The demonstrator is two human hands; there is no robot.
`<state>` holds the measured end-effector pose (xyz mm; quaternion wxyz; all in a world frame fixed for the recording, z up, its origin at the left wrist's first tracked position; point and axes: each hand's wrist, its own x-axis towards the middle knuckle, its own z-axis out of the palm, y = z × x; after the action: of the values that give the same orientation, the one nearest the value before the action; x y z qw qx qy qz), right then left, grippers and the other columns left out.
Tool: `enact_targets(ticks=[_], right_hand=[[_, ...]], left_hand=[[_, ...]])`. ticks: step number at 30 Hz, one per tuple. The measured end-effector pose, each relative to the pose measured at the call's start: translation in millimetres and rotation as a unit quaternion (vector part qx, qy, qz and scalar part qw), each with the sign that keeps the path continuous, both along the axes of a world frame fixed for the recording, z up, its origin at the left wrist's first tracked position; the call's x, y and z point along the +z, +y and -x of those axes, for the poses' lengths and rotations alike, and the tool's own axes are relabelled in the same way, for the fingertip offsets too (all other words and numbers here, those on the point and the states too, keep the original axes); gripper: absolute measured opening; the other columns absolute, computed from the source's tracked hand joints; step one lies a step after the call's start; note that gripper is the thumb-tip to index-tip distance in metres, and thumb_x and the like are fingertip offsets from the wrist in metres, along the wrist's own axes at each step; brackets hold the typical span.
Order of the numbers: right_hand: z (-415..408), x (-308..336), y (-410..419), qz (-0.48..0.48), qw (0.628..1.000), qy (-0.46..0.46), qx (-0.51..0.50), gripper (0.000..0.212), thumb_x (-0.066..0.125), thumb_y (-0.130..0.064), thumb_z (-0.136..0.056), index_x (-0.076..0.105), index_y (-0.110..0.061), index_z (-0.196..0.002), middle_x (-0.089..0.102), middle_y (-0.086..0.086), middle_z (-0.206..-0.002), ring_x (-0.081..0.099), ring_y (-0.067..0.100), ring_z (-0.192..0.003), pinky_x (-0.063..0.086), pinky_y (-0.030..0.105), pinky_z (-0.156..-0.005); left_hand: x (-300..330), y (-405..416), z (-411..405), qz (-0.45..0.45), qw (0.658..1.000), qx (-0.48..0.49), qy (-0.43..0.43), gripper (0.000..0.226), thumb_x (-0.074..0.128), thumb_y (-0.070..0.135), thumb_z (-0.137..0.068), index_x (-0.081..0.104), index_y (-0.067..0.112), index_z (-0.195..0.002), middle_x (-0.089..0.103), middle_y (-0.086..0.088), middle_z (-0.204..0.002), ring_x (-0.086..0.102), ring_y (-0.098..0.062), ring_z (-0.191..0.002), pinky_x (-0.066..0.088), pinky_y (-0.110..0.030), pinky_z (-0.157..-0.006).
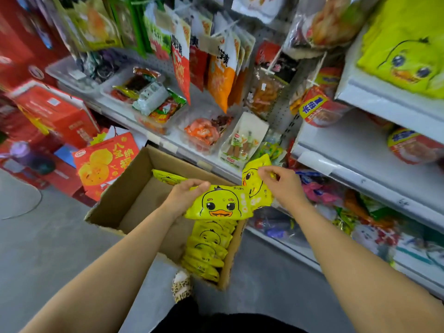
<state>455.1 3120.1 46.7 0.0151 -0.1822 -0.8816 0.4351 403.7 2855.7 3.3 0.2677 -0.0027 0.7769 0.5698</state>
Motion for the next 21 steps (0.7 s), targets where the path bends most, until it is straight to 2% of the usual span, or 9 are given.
enact_targets(ticks=[1, 3, 5, 8, 10, 13, 16, 19, 21], right_hand=[[-9.8, 8.9, 8.4, -0.007, 1.000, 0.005, -0.010, 0.023, 0.074, -0.041, -0.083, 0.073, -0.029, -0.104, 0.072, -0.008, -0.102, 0.061, 0.003, -0.088, 0.048, 0.026, -0.080], [-33.1, 25.1, 27.7, -0.009, 0.999, 0.021, -0.028, 0.038, 0.084, -0.044, -0.070, 0.070, -0.031, -0.104, 0.069, -0.012, -0.104, 0.064, 0.009, -0.096, 0.050, 0.030, -0.086], [-60.6, 38.5, 52.3, -0.018, 0.998, 0.053, -0.037, 0.041, 0.087, -0.032, -0.068, 0.066, -0.032, -0.102, 0.066, -0.014, -0.105, 0.064, 0.015, -0.101, 0.051, 0.036, -0.091], [-113.4, 63.2, 97.7, -0.026, 0.994, 0.098, -0.047, 0.040, 0.083, -0.018, -0.070, 0.062, -0.035, -0.100, 0.064, -0.016, -0.107, 0.059, 0.012, -0.106, 0.048, 0.042, -0.095], [-149.8, 83.6, 130.4, -0.027, 0.989, 0.132, -0.063, 0.046, 0.081, -0.020, -0.071, 0.061, -0.043, -0.105, 0.062, -0.019, -0.113, 0.057, 0.010, -0.110, 0.048, 0.044, -0.097], [-202.9, 117.7, 179.7, -0.038, 0.980, 0.172, -0.088, 0.077, 0.082, -0.017, -0.072, 0.046, -0.055, -0.128, 0.057, -0.017, -0.127, 0.055, 0.008, -0.117, 0.044, 0.034, -0.103], [-256.2, 149.9, 224.9, 0.003, 0.962, 0.230, -0.148, 0.092, 0.085, -0.012, -0.070, 0.038, -0.044, -0.143, 0.056, -0.006, -0.139, 0.059, 0.014, -0.120, 0.048, 0.037, -0.101], [-306.3, 179.7, 267.7, 0.027, 0.939, 0.262, -0.221, 0.077, 0.088, -0.017, -0.067, 0.052, -0.028, -0.134, 0.064, 0.002, -0.126, 0.064, 0.013, -0.110, 0.053, 0.040, -0.096], [-337.9, 199.3, 294.1, 0.032, 0.927, 0.279, -0.247, 0.053, 0.085, -0.012, -0.072, 0.060, -0.023, -0.118, 0.070, -0.008, -0.105, 0.066, -0.006, -0.093, 0.055, 0.034, -0.090]], left_hand=[[8.9, 12.1, -6.0, -0.012, 1.000, -0.003, -0.007, 0.015, 0.068, 0.042, -0.086, 0.070, 0.029, -0.093, 0.071, 0.006, -0.094, 0.063, -0.008, -0.089, 0.048, -0.020, -0.077], [27.7, 39.2, -23.9, -0.035, 0.999, -0.022, -0.024, 0.016, 0.073, 0.033, -0.084, 0.070, 0.021, -0.095, 0.073, 0.002, -0.087, 0.067, -0.011, -0.081, 0.054, -0.022, -0.071], [42.5, 68.6, -45.6, -0.056, 0.997, -0.048, -0.036, 0.024, 0.077, 0.028, -0.080, 0.068, 0.015, -0.098, 0.074, -0.003, -0.088, 0.069, -0.018, -0.078, 0.057, -0.029, -0.069], [68.2, 119.3, -84.4, -0.089, 0.991, -0.072, -0.066, 0.029, 0.078, 0.019, -0.080, 0.059, 0.013, -0.101, 0.069, -0.007, -0.087, 0.065, -0.014, -0.064, 0.049, -0.022, -0.048], [86.4, 156.2, -110.1, -0.112, 0.986, -0.098, -0.070, 0.034, 0.079, 0.017, -0.078, 0.056, 0.015, -0.102, 0.068, -0.010, -0.094, 0.066, -0.019, -0.072, 0.051, -0.027, -0.053], [116.5, 212.8, -145.2, -0.152, 0.972, -0.170, -0.062, 0.049, 0.085, 0.014, -0.067, 0.057, 0.013, -0.106, 0.071, -0.012, -0.099, 0.067, -0.027, -0.086, 0.054, -0.046, -0.078], [145.0, 270.4, -180.4, -0.174, 0.948, -0.260, -0.056, 0.057, 0.083, 0.012, -0.067, 0.058, 0.009, -0.119, 0.069, -0.016, -0.113, 0.066, -0.030, -0.097, 0.050, -0.050, -0.092], [170.3, 325.9, -210.9, -0.181, 0.923, -0.336, -0.051, 0.048, 0.074, 0.016, -0.071, 0.063, 0.008, -0.117, 0.069, -0.020, -0.113, 0.067, -0.032, -0.097, 0.052, -0.048, -0.089], [190.4, 360.6, -230.1, -0.170, 0.916, -0.363, -0.037, 0.050, 0.074, 0.017, -0.069, 0.063, 0.004, -0.116, 0.069, -0.022, -0.111, 0.068, -0.031, -0.093, 0.054, -0.046, -0.087]])
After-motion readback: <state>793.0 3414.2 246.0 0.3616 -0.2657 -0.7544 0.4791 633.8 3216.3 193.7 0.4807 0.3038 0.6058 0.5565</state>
